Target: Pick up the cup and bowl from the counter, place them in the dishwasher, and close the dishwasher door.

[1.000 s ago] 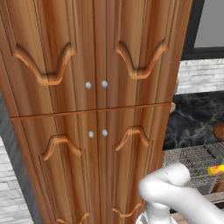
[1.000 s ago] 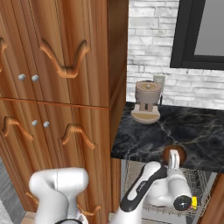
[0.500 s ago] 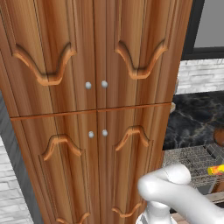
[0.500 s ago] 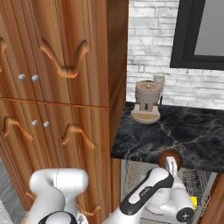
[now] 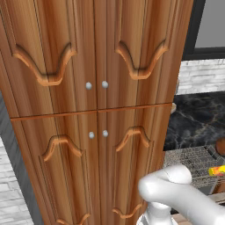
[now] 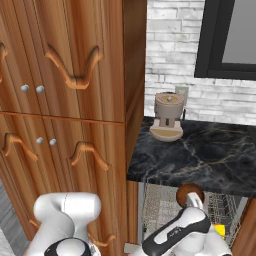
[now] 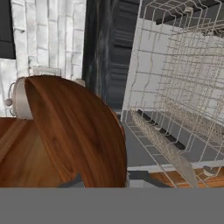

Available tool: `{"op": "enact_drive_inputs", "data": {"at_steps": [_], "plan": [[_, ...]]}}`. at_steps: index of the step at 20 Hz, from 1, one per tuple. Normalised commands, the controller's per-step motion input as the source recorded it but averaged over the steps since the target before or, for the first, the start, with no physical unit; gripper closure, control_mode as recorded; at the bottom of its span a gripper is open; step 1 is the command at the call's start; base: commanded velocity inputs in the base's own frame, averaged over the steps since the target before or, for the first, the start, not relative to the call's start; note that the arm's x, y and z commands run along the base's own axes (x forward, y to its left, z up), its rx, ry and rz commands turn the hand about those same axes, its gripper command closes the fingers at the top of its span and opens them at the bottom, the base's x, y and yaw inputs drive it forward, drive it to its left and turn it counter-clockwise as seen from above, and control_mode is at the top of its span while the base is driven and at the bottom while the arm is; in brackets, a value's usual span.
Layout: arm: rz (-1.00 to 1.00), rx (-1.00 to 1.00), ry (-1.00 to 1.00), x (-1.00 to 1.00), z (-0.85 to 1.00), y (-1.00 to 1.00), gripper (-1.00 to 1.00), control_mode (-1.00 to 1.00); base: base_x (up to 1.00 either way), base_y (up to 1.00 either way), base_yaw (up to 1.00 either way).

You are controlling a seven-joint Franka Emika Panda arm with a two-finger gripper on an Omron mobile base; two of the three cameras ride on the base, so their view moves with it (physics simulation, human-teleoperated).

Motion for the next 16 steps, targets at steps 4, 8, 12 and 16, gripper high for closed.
{"op": "enact_drive_inputs", "data": {"at_steps": [4, 8, 12, 16], "plan": [[0.15, 0.0, 0.05, -0.2, -0.35, 0.0, 1.0, -1.0, 0.0, 0.0, 0.0], [0.14, -0.02, 0.11, 0.0, -0.34, 0.0, 1.0, -1.0, 0.0, 0.0, 0.0], [0.1, -0.03, 0.09, 0.04, -0.03, 0.0, 1.0, -1.0, 0.0, 0.0, 0.0], [0.08, -0.02, 0.14, 0.32, -0.23, 0.0, 1.0, -1.0, 0.0, 0.0, 0.0]]}}
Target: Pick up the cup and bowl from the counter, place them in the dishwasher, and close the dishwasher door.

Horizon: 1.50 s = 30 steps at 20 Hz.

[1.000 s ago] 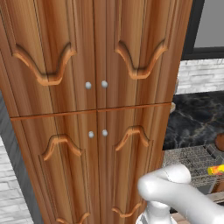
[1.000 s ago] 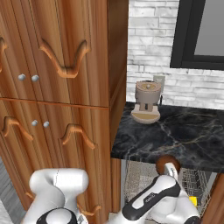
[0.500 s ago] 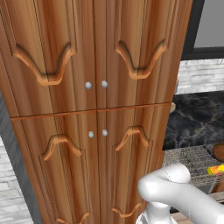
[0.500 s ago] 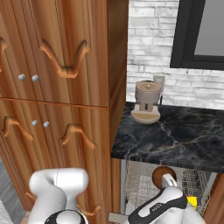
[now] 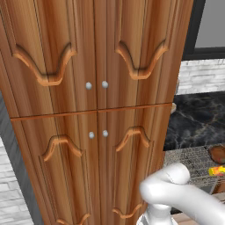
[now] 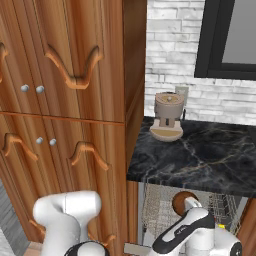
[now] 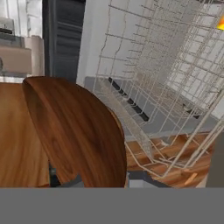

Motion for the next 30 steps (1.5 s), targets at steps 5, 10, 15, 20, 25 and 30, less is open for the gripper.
{"op": "enact_drive_inputs", "data": {"at_steps": [5, 10, 15, 20, 25, 30], "plan": [[0.05, 0.0, 0.18, 0.38, -0.57, 0.06, 1.0, -1.0, 0.0, 0.0, 0.0], [0.04, 0.0, 0.15, 0.29, -0.55, 0.01, 1.0, -1.0, 0.0, 0.0, 0.0], [0.03, 0.0, 0.07, 0.32, -0.31, 0.0, 1.0, -1.0, 0.0, 0.0, 0.0], [0.02, 0.0, 0.04, 0.3, -0.3, 0.0, 1.0, -1.0, 0.0, 0.0, 0.0], [0.02, 0.0, 0.05, 0.23, -0.41, 0.0, 1.0, -1.0, 0.0, 0.0, 0.0], [0.02, 0.0, 0.03, 0.05, -0.44, -0.01, 1.0, -1.0, 0.0, 0.0, 0.0]]}}
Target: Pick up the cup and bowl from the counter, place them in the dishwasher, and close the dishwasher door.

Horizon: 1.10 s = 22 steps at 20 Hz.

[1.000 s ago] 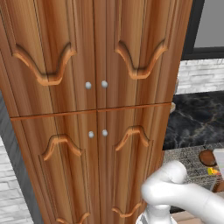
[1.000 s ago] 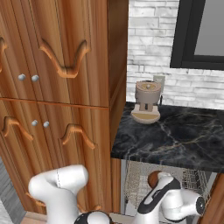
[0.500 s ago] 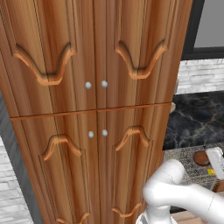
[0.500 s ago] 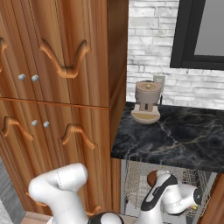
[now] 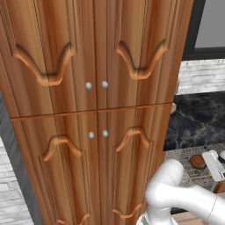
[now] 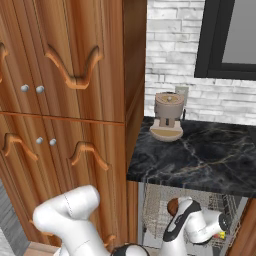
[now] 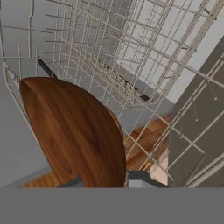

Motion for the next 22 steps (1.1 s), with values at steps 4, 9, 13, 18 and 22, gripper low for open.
{"op": "enact_drive_inputs", "data": {"at_steps": [4, 9, 13, 18, 22], "plan": [[0.02, 0.0, 0.0, 0.0, -0.42, -0.03, 1.0, -1.0, 0.0, 0.0, 0.0], [0.02, 0.0, 0.0, 0.0, -0.46, -0.01, -1.0, -1.0, 0.0, 0.0, 0.0], [0.02, 0.0, 0.0, -0.03, -0.36, -0.08, -1.0, -1.0, 0.0, 0.0, 0.0], [0.0, 0.0, -0.04, -0.19, 0.09, -0.2, -1.0, -1.0, 0.0, 0.0, 0.0], [0.0, 0.0, -0.07, -0.3, 0.17, -0.14, -1.0, -1.0, 0.0, 0.0, 0.0]]}}
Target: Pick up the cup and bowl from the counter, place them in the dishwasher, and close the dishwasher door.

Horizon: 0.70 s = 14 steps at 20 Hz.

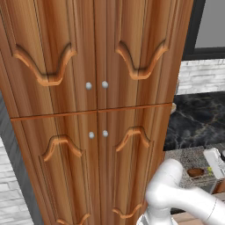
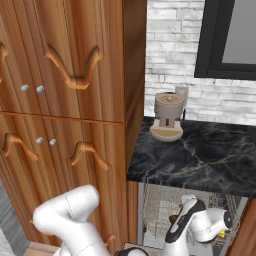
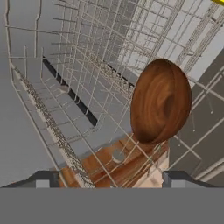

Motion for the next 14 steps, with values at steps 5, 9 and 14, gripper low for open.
{"op": "enact_drive_inputs", "data": {"at_steps": [5, 9, 14], "plan": [[0.0, -0.07, -0.06, -0.22, 0.21, 0.0, -1.0, -1.0, 0.0, 0.0, 0.0], [0.0, -0.12, -0.06, -0.08, 0.06, 0.0, -1.0, -1.0, 0.0, 0.0, 0.0], [0.0, -0.07, -0.06, -0.22, 0.0, 0.0, -1.0, -1.0, 0.0, 0.0, 0.0]]}}
